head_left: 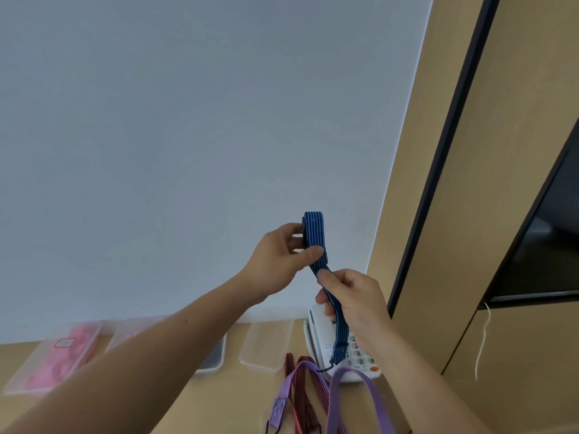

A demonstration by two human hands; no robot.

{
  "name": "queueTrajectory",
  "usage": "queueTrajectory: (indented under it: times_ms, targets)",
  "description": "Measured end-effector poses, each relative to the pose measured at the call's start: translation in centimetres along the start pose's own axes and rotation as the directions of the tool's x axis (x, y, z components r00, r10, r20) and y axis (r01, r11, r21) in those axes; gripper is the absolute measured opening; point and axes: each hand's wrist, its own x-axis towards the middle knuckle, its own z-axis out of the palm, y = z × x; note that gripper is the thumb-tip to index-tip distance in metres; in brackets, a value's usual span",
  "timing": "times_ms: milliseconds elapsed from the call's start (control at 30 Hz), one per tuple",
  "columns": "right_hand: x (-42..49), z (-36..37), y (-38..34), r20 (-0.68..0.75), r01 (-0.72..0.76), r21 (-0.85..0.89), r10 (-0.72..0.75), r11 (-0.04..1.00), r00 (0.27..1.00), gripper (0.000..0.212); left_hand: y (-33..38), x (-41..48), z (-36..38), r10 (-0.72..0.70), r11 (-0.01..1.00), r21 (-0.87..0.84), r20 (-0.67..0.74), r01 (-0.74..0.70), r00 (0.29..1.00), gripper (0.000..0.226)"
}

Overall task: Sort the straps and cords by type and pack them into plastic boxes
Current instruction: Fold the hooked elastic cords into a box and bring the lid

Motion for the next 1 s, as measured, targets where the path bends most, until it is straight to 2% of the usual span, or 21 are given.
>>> queueTrajectory:
  times_ms: [100, 200, 267, 333, 467, 533, 600, 633, 667, 700, 733, 767, 800, 833, 867, 933, 1000]
  targets:
    - [0.0, 0.1, 0.0, 0.027, 0.019, 0.002, -0.019, 1.0, 0.999, 0.038, -0.2, -0.1, -0.5, 0.193, 0.931, 0.325, -0.049, -0.167, 0.98, 0.047]
    - [0.2, 0.3, -0.4, 0.028, -0.006, 0.066, 0.004, 0.998, 1.0, 0.065, -1.2, -0.6, -0.5, 0.395, 0.744, 0.563, 0.064, -0.36, 0.916, 0.048]
    - [0.3, 0.6, -0.6, 0.041, -0.032, 0.095, 0.028, 0.995, 0.999, 0.078, -1.7, -0.7, -0.5, 0.47, 0.668, 0.618, 0.081, -0.414, 0.879, 0.046]
    - [0.4, 0.6, -0.7, 0.057, -0.068, 0.11, 0.062, 0.992, 0.996, 0.081, -2.1, -0.6, -0.8, 0.54, 0.581, 0.672, 0.106, -0.46, 0.835, 0.044]
    - [0.7, 0.8, -0.6, 0.075, -0.123, 0.118, 0.115, 0.985, 0.991, 0.078, -2.4, -0.5, -0.7, 0.675, 0.314, 0.748, 0.257, -0.584, 0.692, 0.046]
    - [0.6, 0.9, -0.6, 0.084, -0.108, 0.119, 0.099, 0.987, 0.992, 0.073, -2.8, -0.3, -0.7, 0.713, 0.245, 0.746, 0.294, -0.619, 0.636, 0.049]
    - [0.5, 1.0, -0.5, 0.08, -0.088, 0.139, 0.077, 0.986, 0.994, 0.073, -3.2, 0.0, -1.0, 0.71, 0.268, 0.719, 0.302, -0.641, 0.636, 0.052]
    - [0.5, 0.9, -0.5, 0.064, -0.08, 0.153, 0.071, 0.985, 0.995, 0.075, -3.3, 0.0, -1.2, 0.677, 0.308, 0.706, 0.308, -0.637, 0.669, 0.057]
    - [0.5, 0.8, -0.5, 0.044, -0.07, 0.168, 0.063, 0.983, 0.997, 0.077, -3.5, 0.0, -1.3, 0.615, 0.397, 0.685, 0.297, -0.611, 0.731, 0.065]
    - [0.6, 0.7, -0.6, 0.03, -0.057, 0.178, 0.052, 0.982, 0.998, 0.078, -3.5, -0.1, -1.4, 0.5, 0.548, 0.638, 0.267, -0.54, 0.824, 0.071]
    - [0.6, 0.6, -0.7, 0.025, -0.041, 0.178, 0.037, 0.983, 0.999, 0.076, -3.4, -0.2, -1.2, 0.339, 0.746, 0.531, 0.217, -0.402, 0.915, 0.074]
    - [0.7, 0.6, -0.7, 0.025, -0.023, 0.169, 0.019, 0.985, 1.0, 0.072, -3.0, -0.2, -1.0, 0.157, 0.916, 0.344, 0.161, -0.204, 0.974, 0.074]
    - [0.7, 0.6, -0.8, 0.025, -0.002, 0.155, -0.002, 0.988, 1.0, 0.066, -2.5, -0.1, -0.8, -0.021, 0.993, 0.118, 0.142, 0.004, 0.99, 0.069]
    - [0.7, 0.7, -0.8, 0.024, 0.019, 0.137, -0.023, 0.99, 0.999, 0.06, -1.8, 0.1, -0.7, -0.162, 0.981, -0.076, 0.177, 0.178, 0.971, 0.059]
    - [0.7, 0.8, -0.7, 0.023, 0.039, 0.116, -0.042, 0.992, 0.999, 0.054, -1.4, 0.3, -0.6, -0.228, 0.945, -0.178, 0.246, 0.275, 0.942, 0.051]
    - [0.7, 1.1, -0.5, 0.02, 0.057, 0.087, -0.059, 0.995, 0.998, 0.046, -0.9, 0.3, -0.5, -0.204, 0.93, -0.226, 0.334, 0.288, 0.92, 0.044]
    - [0.7, 1.1, -0.4, 0.007, 0.04, 0.069, -0.04, 0.997, 0.999, 0.044, -0.7, 0.2, -0.5, -0.159, 0.946, -0.227, 0.298, 0.232, 0.941, 0.037]
